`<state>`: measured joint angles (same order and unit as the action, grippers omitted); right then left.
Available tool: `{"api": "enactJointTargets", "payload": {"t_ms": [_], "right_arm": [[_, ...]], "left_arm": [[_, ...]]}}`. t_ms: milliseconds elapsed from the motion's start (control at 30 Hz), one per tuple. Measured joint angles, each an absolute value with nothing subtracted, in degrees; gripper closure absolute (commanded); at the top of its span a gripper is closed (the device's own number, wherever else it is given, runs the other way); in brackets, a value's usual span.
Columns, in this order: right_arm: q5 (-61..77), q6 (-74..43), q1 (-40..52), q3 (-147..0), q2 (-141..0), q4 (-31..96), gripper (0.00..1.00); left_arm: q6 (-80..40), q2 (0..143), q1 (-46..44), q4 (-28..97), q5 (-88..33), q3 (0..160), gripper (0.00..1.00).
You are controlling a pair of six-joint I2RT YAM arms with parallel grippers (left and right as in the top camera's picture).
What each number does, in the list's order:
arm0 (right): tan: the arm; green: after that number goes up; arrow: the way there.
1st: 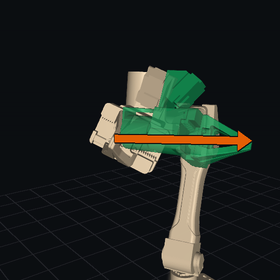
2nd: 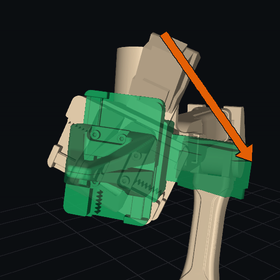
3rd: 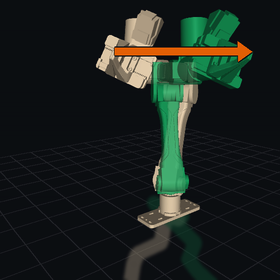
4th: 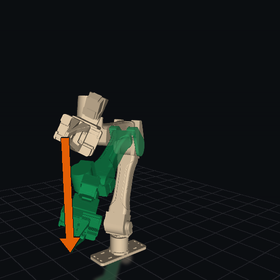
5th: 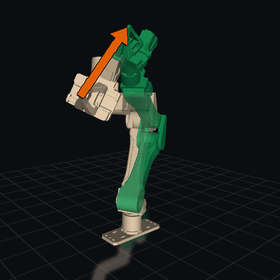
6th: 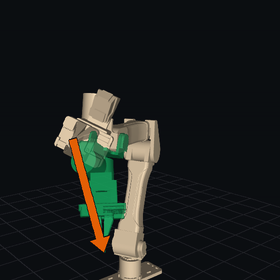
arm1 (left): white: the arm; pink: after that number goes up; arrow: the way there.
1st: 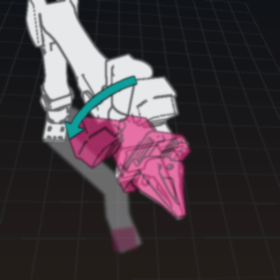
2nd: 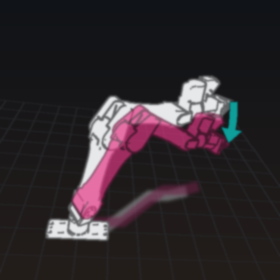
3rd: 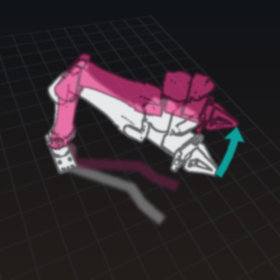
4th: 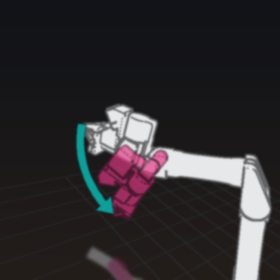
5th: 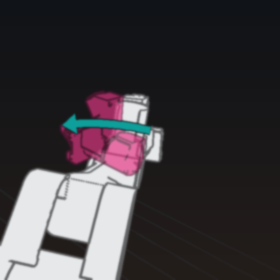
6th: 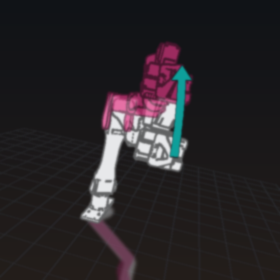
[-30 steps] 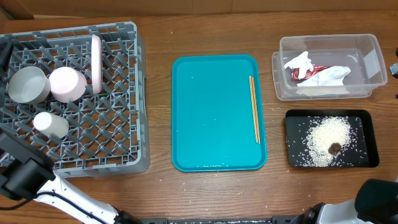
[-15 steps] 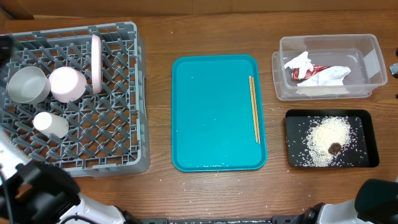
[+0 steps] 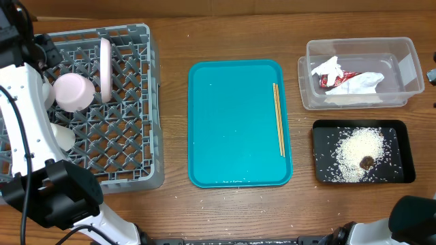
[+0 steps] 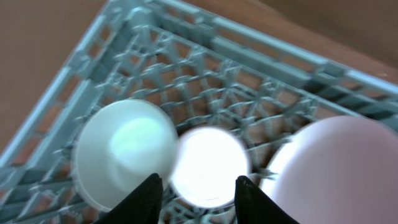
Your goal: Sort waste into correct bins and load items into the dishwasher
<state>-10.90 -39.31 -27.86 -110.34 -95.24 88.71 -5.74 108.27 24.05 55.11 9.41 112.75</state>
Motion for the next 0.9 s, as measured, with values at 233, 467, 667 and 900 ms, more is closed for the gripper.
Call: {"api": "enactJointTargets", "payload": {"t_ms": [233,467,667,900], "right_arm": [[-10.9,-39.3,-27.9,-110.3,-95.2,88.7,0.0],[-10.9,-39.3,-27.9,-110.3,-95.2,88.7,0.0],[-10.9,-39.3,-27.9,-110.3,-95.2,88.7,0.0],[-10.9,-39.3,-27.9,-110.3,-95.2,88.7,0.0]], "left_arm": [[-4.8,110.3,25.9,58.1,9.2,112.7,0.57],[-4.3,117.7,26.0,58.7,7.6,112.7,0.57],[-4.2,119.3,26.0,57.3,7.4,112.5,0.61],[-4.1,120.3,27.5,55.9,7.5,112.5,0.62]]}}
